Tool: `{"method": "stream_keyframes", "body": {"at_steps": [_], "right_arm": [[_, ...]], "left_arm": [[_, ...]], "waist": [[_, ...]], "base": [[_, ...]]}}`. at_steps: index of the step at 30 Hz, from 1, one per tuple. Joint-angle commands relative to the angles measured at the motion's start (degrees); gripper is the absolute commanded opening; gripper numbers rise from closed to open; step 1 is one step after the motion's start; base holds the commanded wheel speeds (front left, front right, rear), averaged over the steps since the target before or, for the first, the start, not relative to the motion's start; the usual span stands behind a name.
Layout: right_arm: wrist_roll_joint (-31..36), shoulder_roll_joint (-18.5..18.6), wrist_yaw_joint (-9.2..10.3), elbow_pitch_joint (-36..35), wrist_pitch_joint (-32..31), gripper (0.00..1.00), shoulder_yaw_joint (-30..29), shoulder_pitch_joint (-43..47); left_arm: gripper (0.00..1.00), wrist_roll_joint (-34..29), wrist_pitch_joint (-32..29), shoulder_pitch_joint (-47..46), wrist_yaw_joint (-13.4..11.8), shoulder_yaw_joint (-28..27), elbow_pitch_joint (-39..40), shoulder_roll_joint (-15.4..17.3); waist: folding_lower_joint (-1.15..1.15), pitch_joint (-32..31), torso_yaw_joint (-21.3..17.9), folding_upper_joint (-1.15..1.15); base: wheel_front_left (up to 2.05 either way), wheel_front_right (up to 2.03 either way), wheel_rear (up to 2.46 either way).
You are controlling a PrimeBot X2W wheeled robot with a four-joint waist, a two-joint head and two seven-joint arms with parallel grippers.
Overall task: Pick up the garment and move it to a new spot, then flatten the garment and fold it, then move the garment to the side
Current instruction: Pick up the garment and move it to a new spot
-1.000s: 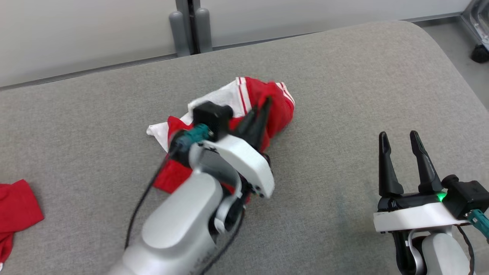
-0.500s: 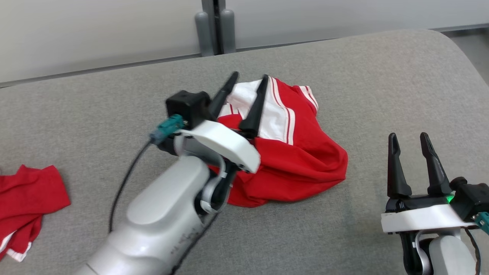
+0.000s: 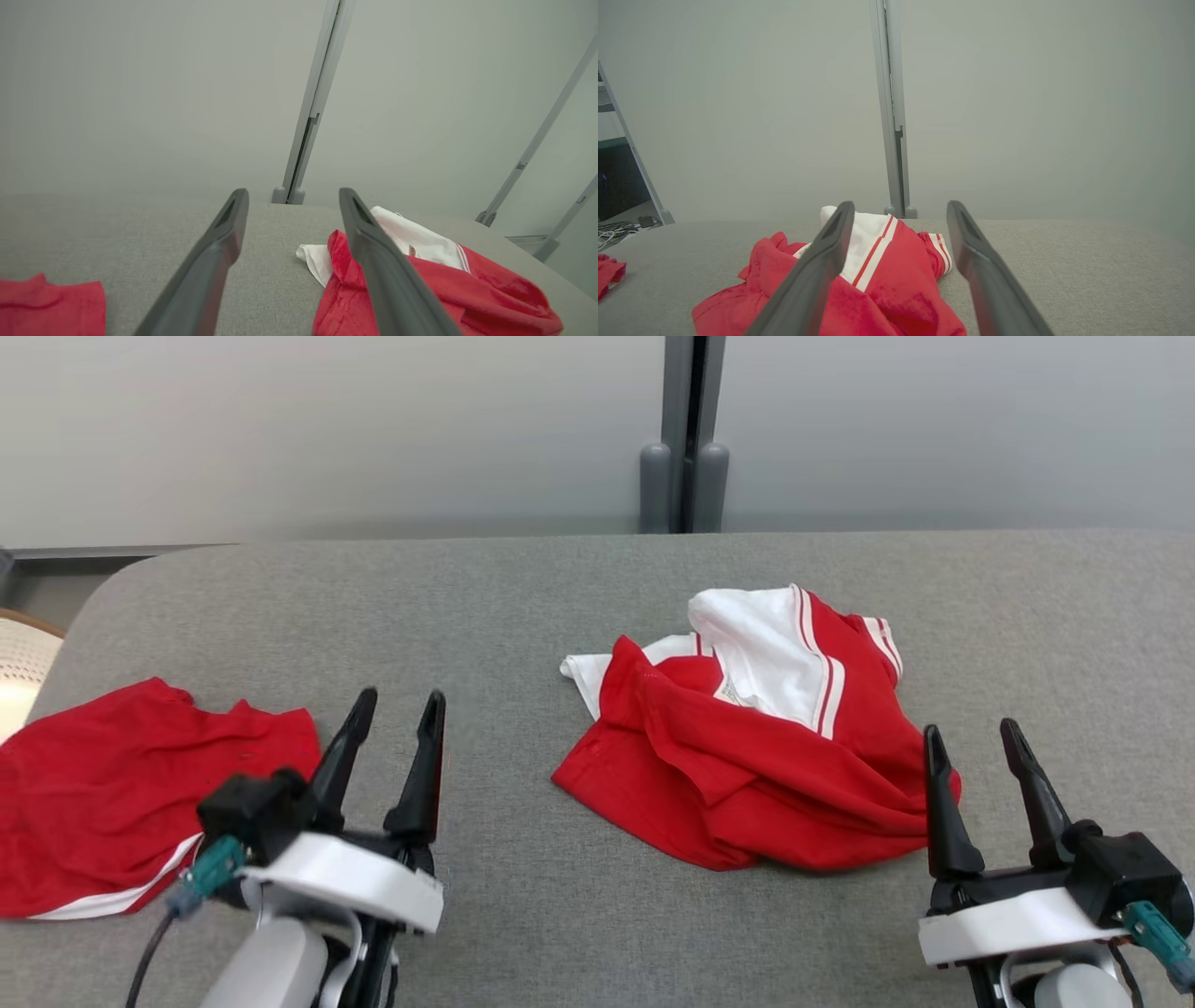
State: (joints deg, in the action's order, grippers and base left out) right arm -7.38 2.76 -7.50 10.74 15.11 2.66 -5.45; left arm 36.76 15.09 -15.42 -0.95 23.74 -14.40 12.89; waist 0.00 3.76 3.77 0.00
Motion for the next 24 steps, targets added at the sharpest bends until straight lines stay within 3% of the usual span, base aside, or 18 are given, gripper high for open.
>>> {"method": "stream_keyframes", "body": {"at_steps": [1, 5, 10, 18, 24], "right_arm": [[-0.2, 0.2, 0.02, 0.1, 0.1, 1.00, 0.0, 1.1], [-0.7, 0.2, 0.02, 0.1, 0.1, 1.00, 0.0, 3.2], [-0.1, 0.2, 0.02, 0.4, 0.1, 1.00, 1.1, 3.8], [0.7, 0.2, 0.02, 0.6, 0.1, 1.00, 3.0, 2.1], [3.3, 0.2, 0.02, 4.2, -0.2, 1.00, 8.0, -3.1]], "left_arm": [[1.00, -1.9, 0.1, 2.9, 0.7, -2.0, 1.3, -0.8], [1.00, -8.5, 0.1, 10.4, 2.6, -7.5, 4.4, -4.7], [1.00, -14.9, 0.1, 13.6, 4.1, -10.2, 5.3, -7.4], [1.00, -17.1, 0.1, 12.2, 6.8, -14.0, 4.1, -9.6], [1.00, -15.5, 0.1, 11.0, 7.4, -13.0, 3.3, -9.9]], "waist": [[0.00, -1.8, 1.7, 0.00], [0.00, -2.9, 2.9, 0.00], [0.00, -3.1, 3.1, 0.00], [0.00, -2.4, 4.2, 0.00], [0.00, -0.1, 7.0, 0.00]], "base": [[0.00, 0.00, 0.00], [0.00, 0.00, 0.00], [0.00, 0.00, 0.00], [0.00, 0.00, 0.00], [0.00, 0.00, 0.00]]}}
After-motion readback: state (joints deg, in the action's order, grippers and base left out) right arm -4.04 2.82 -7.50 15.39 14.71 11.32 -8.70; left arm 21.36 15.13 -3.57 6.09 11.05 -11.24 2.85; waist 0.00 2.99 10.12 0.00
